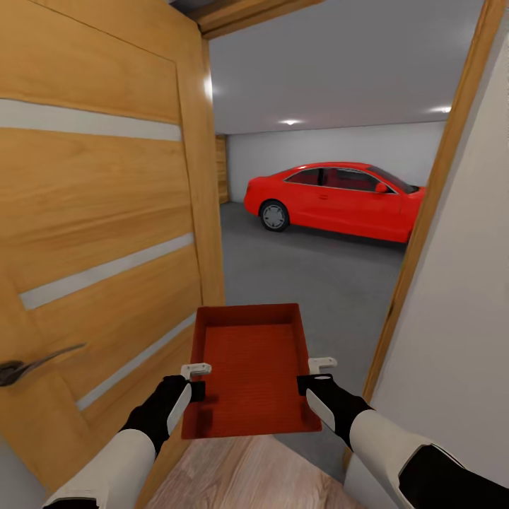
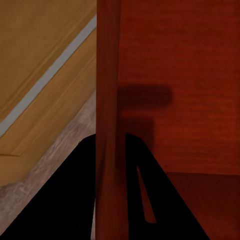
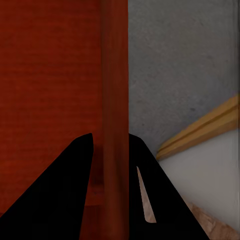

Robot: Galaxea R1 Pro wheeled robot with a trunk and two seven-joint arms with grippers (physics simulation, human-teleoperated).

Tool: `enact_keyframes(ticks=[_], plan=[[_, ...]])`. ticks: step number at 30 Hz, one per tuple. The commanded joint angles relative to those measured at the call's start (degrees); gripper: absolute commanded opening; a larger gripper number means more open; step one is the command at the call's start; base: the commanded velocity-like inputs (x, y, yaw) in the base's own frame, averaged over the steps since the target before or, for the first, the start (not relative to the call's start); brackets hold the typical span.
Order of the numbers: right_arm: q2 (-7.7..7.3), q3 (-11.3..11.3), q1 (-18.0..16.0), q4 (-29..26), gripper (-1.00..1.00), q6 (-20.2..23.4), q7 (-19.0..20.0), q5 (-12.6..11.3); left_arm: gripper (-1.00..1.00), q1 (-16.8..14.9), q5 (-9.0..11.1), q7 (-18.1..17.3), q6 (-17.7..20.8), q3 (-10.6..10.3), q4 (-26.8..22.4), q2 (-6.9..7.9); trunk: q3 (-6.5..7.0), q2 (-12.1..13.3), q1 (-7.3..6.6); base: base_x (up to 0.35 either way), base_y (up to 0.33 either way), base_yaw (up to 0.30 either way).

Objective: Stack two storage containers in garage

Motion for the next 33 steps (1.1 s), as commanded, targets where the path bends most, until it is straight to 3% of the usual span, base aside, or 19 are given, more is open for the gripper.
enact_keyframes(ticks=[1, 11, 33], plan=[[-0.17, -1.05, -0.12, -0.21, -1.00, 0.42, -1.98, 1.90, -1.00, 0.03, -0.49, 0.54, 0.46, 0.29, -0.01, 0.01, -0.10, -0.11, 0.05, 0.146, 0.116, -0.183], [-0.17, -1.05, -0.12, -0.21, -1.00, 0.42, -1.98, 1.90, -1.00, 0.03, -0.49, 0.54, 0.48, 0.29, -0.01, 0.03, -0.10, -0.11, 0.05, 0.146, 0.116, -0.168], [-0.18, -1.05, -0.12, -0.21, -1.00, 0.42, -2.05, 1.90, -1.00, 0.03, -0.49, 0.54, 0.43, 0.27, 0.00, 0.03, -0.10, -0.11, 0.05, 0.142, 0.128, -0.021]])
